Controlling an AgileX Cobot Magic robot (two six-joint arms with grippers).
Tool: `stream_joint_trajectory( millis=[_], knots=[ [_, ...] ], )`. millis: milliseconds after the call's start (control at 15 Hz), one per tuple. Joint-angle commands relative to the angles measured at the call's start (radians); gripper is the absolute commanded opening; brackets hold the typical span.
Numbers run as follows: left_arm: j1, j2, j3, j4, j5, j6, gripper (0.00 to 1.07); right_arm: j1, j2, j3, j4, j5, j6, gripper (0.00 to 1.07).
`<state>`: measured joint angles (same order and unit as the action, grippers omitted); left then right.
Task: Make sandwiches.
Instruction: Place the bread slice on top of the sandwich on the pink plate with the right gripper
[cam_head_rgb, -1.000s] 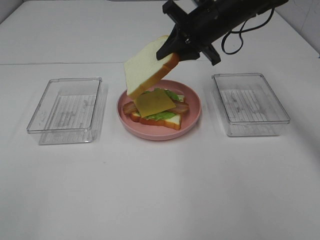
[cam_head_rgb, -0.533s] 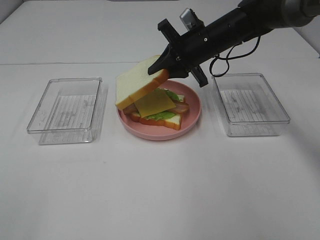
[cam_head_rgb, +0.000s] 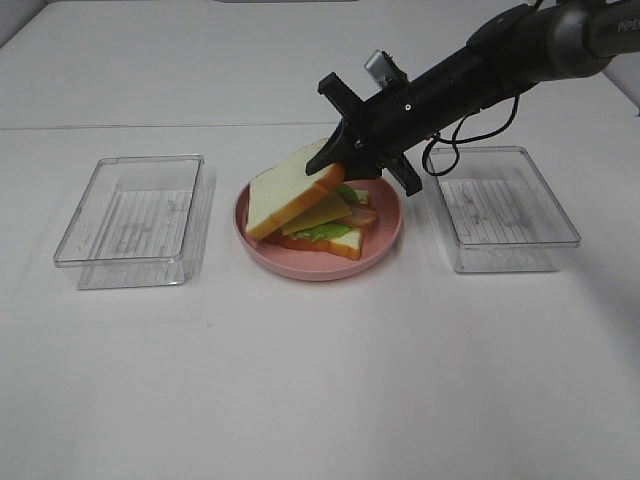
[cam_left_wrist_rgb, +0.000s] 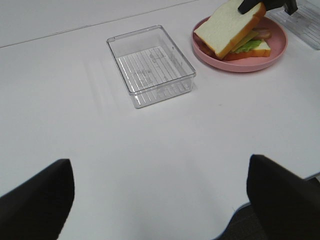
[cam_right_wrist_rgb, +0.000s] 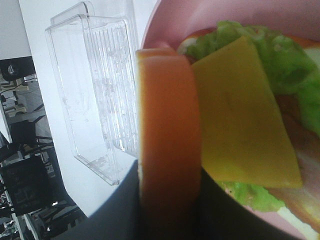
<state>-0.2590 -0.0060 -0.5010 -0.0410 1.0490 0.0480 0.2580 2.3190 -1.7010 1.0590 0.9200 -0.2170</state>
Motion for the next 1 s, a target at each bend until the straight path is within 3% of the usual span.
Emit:
stream_joint_trajectory(
  millis=[67, 267, 400, 667, 867, 1000],
  knots=[
    [0.004, -0.021, 0.001, -0.005, -0.009, 0.0, 0.89, -0.002, 0.001, 0.002, -0.001, -0.001, -0.002, 0.23],
    [0.004, -0.021, 0.001, -0.005, -0.009, 0.0, 0.89, -0.002, 0.001, 0.002, -0.026, -0.011, -0.002, 0.59],
    [0.004, -0.021, 0.001, -0.005, -0.009, 0.0, 0.89, -0.002, 0.001, 0.002, -0.045, -0.017, 0.009, 0.63],
    [0.004, -0.021, 0.001, -0.005, -0.009, 0.0, 0.89, -0.002, -0.037, 0.001, -0.173, -0.026, 0.03, 0.83],
    [0.004, -0.021, 0.001, -0.005, -0.009, 0.0, 0.89, -0.002, -0.082, 0.001, -0.341, -0.03, 0.108, 0.84],
    [0.004, -0.021, 0.001, -0.005, -0.009, 0.0, 0.89, -0.002, -0.138, 0.001, -0.539, -0.012, 0.16, 0.84]
  ],
)
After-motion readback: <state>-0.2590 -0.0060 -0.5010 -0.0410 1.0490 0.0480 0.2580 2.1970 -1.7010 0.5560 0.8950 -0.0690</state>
